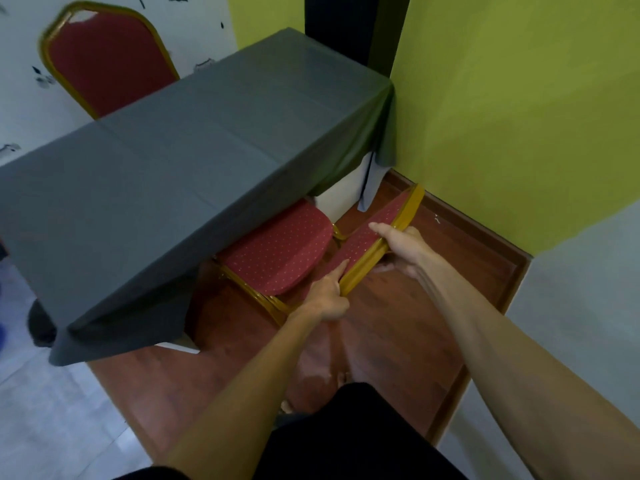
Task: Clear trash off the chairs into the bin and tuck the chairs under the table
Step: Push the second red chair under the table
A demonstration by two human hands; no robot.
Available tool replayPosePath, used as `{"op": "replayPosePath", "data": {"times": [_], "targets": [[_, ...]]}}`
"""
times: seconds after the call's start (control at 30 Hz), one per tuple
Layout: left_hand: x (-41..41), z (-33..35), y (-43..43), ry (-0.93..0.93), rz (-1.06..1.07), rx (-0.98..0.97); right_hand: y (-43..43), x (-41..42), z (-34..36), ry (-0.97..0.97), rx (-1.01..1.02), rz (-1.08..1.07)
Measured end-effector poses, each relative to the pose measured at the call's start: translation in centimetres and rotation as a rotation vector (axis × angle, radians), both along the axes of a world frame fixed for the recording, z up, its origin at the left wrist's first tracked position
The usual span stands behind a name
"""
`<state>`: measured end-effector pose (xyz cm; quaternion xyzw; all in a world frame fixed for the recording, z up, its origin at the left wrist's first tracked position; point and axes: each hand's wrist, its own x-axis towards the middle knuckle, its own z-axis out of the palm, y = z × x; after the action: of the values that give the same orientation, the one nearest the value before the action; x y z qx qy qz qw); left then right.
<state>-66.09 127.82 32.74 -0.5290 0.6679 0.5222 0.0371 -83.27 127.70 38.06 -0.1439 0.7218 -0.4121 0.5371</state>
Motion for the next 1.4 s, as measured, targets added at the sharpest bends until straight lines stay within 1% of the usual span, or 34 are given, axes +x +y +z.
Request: {"op": "replayPosePath", "data": {"times": [0.17,0.37,0.5,0.6,0.83,0.97,1.07,1.4], "targets": [[-0.1,0.8,-0.9,-0.079,-0.069,0.001,-0.5,-0.5,-0.9,-0.039,-0.034,-0.008],[-0.2,1.3,-1.8,-0.103,-0.103,0.016,-1.4,-0.9,-0.7,-0.083,-0.037,0.014],[0.0,1.4,-1.3,-0.093,-0.086,0.002,-1.2,-0.8,-0.5,-0.106,-0.01,0.006],[0.6,0.3,-0.7,-0.064,-0.049,0.046,-0.6,-0.7,-1.2,-0.109,-0.008,0.008],[0.1,-0.4,-2.3,-0.044,0.007,-0.006,-2.5,-1.1,-1.2,-0.083,-0.048,0.025],[0.0,-0.5,-3.4,-0.054,-0.041,-0.017,-3.4,-1.5,-1.5,-0.131,-0.054,0.04],[1.3,-0.8,-4.0,-0.064,-0.037,-0.023,-3.8,-0.6,-1.9,-0.169,-0.058,0.053],[3.5,0.7,-7.0,-0.095,0.124,0.018,-7.7,2.0,-2.9,-0.286,-0.116,0.098]]}}
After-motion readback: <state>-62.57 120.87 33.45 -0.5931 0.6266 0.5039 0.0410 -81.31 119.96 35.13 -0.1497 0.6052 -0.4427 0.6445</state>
